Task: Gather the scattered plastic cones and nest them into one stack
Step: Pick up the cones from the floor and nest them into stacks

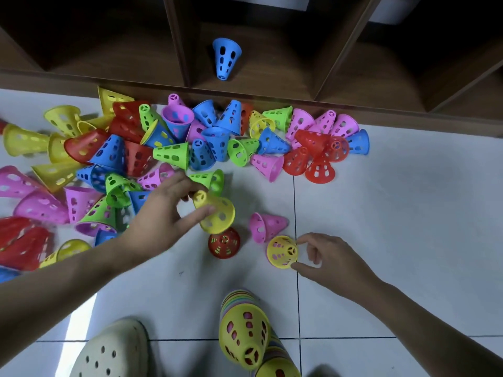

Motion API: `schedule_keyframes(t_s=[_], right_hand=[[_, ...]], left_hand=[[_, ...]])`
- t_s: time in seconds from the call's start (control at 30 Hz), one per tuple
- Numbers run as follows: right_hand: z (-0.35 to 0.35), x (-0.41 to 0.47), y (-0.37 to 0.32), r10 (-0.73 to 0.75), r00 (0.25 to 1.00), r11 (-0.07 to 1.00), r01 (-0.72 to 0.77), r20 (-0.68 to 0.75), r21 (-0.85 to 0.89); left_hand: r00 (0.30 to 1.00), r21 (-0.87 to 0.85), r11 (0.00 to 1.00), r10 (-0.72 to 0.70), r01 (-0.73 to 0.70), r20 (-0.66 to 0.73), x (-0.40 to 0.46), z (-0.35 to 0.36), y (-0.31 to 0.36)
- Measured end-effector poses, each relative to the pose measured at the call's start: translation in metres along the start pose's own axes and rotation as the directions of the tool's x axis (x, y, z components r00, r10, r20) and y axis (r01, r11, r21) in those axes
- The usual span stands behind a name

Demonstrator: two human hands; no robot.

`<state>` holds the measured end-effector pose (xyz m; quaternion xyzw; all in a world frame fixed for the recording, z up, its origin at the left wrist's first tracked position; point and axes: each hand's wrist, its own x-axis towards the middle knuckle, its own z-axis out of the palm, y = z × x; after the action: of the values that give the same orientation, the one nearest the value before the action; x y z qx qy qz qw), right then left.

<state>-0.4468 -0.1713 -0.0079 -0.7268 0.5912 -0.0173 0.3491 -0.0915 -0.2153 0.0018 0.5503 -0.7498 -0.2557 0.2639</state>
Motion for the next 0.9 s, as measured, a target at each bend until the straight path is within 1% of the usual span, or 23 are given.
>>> schedule_keyframes(t_s=[0.13, 0.2, 0.33, 0.4, 0.43, 0.5, 0.57, 0.6, 0.67, 0.77, 0.83, 0.9], right_hand=[[-0.003, 0.008, 0.001, 0.042, 0.999, 0.995, -0.039, -0.031, 0.09], [-0.004, 0.014, 0.003, 0.059, 0.997, 0.99, -0.051, -0.055, 0.134], [0.001, 0.035, 0.007, 0.076, 0.989, 0.976, -0.048, -0.124, 0.212], [0.006, 0.049, 0.009, 0.052, 0.989, 0.982, -0.026, -0.141, 0.186], [0.008, 0.056, 0.009, 0.038, 0.991, 0.987, -0.018, -0.125, 0.158], [0.011, 0.068, 0.005, 0.026, 0.999, 0.993, -0.02, -0.047, 0.12], [0.015, 0.08, -0.001, 0.002, 1.0, 0.997, -0.003, 0.013, 0.082], [0.017, 0.086, -0.003, -0.019, 1.0, 0.998, 0.018, 0.022, 0.059], [0.021, 0.097, -0.006, -0.047, 0.999, 0.998, 0.046, 0.027, 0.036], [0.026, 0.108, -0.005, -0.037, 0.999, 0.999, 0.036, 0.036, 0.033], [0.029, 0.113, -0.002, -0.042, 0.999, 0.999, 0.042, 0.017, 0.02], [0.031, 0.117, 0.0, -0.061, 0.998, 0.998, 0.061, -0.018, -0.011]], left_hand=[[0.974, 0.014, 0.986, 0.16, -0.164, 0.158, -0.023, 0.014, 0.009], [0.963, 0.032, 0.981, 0.181, -0.191, 0.2, -0.03, 0.024, 0.004], [0.949, 0.036, 0.988, 0.131, -0.148, 0.288, -0.033, 0.037, -0.007], [0.945, 0.016, 0.992, 0.112, -0.123, 0.309, -0.031, 0.04, -0.01], [0.95, 0.008, 0.994, 0.101, -0.108, 0.295, -0.028, 0.039, -0.013], [0.978, 0.035, 0.997, 0.061, -0.069, 0.202, -0.017, 0.036, -0.02], [0.995, 0.118, 0.992, 0.02, -0.032, 0.099, 0.0, 0.03, -0.032], [0.996, 0.161, 0.987, 0.012, -0.027, 0.092, 0.009, 0.026, -0.039], [0.983, 0.264, 0.964, -0.01, -0.039, 0.183, 0.026, 0.019, -0.056], [0.937, 0.403, 0.911, -0.059, -0.09, 0.343, 0.042, 0.017, -0.073], [0.914, 0.467, 0.879, -0.112, -0.091, 0.389, 0.047, 0.024, -0.077], [0.915, 0.489, 0.869, -0.133, -0.077, 0.381, 0.049, 0.031, -0.079]])
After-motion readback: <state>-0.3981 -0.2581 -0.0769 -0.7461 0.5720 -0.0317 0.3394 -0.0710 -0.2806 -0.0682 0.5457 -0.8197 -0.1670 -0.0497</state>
